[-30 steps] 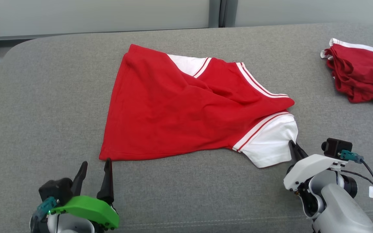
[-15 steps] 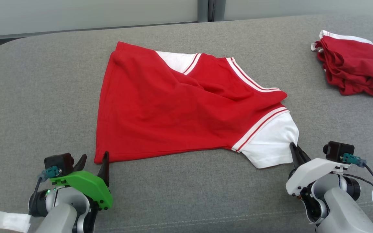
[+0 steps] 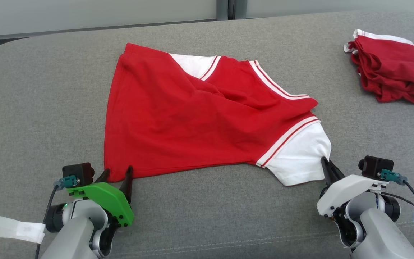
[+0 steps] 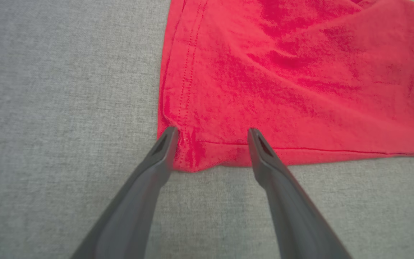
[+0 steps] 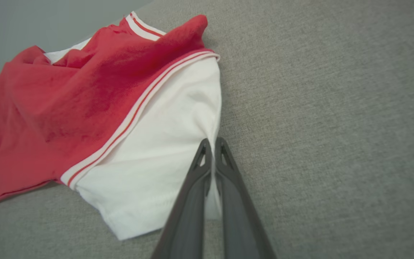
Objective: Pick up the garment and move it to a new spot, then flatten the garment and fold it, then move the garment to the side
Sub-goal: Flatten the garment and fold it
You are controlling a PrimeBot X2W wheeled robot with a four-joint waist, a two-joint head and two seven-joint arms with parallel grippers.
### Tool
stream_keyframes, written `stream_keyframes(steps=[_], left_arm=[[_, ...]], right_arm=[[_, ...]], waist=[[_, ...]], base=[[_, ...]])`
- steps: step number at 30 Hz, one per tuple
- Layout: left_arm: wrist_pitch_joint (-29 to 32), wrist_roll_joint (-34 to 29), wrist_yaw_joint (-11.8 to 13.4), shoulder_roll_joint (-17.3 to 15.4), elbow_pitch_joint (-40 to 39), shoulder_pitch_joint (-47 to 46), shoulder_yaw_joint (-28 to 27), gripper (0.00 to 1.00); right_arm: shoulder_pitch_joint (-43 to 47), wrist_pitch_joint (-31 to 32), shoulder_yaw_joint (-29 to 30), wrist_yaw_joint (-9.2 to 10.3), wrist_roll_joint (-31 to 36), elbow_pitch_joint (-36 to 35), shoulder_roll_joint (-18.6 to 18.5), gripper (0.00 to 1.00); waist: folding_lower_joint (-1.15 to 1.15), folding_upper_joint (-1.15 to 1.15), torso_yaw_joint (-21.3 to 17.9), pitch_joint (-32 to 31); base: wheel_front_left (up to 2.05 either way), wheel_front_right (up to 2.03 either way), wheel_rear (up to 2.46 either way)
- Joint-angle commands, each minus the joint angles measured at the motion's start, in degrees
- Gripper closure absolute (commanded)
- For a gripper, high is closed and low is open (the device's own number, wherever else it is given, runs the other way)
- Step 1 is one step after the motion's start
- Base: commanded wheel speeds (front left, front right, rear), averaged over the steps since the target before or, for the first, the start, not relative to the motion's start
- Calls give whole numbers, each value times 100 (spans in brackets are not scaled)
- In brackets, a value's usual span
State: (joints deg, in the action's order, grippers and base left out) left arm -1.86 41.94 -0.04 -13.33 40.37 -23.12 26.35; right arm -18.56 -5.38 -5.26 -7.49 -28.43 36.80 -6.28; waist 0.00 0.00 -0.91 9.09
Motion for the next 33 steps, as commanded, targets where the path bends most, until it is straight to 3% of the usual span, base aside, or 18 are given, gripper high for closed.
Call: stream_keyframes(steps=[1, 4, 18, 20, 22, 23, 24, 25, 27, 28, 33], left_arm=[[-48, 2, 30, 17, 77, -116, -13, 0], [-114, -55, 137, 9, 218, -193, -23, 0], [-119, -36, -38, 83, 437, -356, 109, 2], [-131, -30, -23, 68, 455, -374, 108, 9], [-165, -18, -22, 68, 469, -399, 103, 29], [-165, -18, -22, 68, 469, -399, 103, 29], [-179, -17, -31, 75, 468, -413, 105, 50], [-191, -10, -35, 79, 473, -411, 102, 60], [-198, -12, -35, 81, 498, -407, 117, 94], [-202, -16, -37, 78, 504, -410, 124, 100], [-361, -14, -52, 30, 399, -368, 102, 100]], right_arm=[[65, 10, 31, 1, 40, -21, -24, 100], [60, 34, 37, 1, 58, -52, -5, 100], [73, 20, 114, 1, 96, -105, 11, 100], [65, 23, 116, 1, 95, -116, 32, 100], [53, 22, 110, 1, 91, -122, 45, 100], [53, 22, 110, 1, 91, -122, 45, 100], [47, 16, 107, 1, 93, -127, 48, 100], [43, 11, 103, 1, 98, -127, 50, 100], [35, 2, 99, 1, 94, -121, 51, 100], [32, -6, 101, 1, 94, -117, 50, 100], [11, -37, 141, 1, 98, -145, 12, 100]], waist=[[0, 0, 11, 13], [0, 0, 10, 35], [0, 0, -3, 94], [0, 0, -13, 109], [0, 0, -19, 122], [0, 0, -19, 122], [0, 0, -20, 127], [0, 0, -22, 130], [0, 0, -26, 133], [0, 0, -27, 132], [0, 0, -7, 111]], base=[[0, 0, 0], [0, 0, 0], [0, 0, 0], [0, 0, 0], [0, 0, 0], [0, 0, 0], [0, 0, 0], [0, 0, 0], [0, 0, 0], [0, 0, 0], [0, 0, 0]])
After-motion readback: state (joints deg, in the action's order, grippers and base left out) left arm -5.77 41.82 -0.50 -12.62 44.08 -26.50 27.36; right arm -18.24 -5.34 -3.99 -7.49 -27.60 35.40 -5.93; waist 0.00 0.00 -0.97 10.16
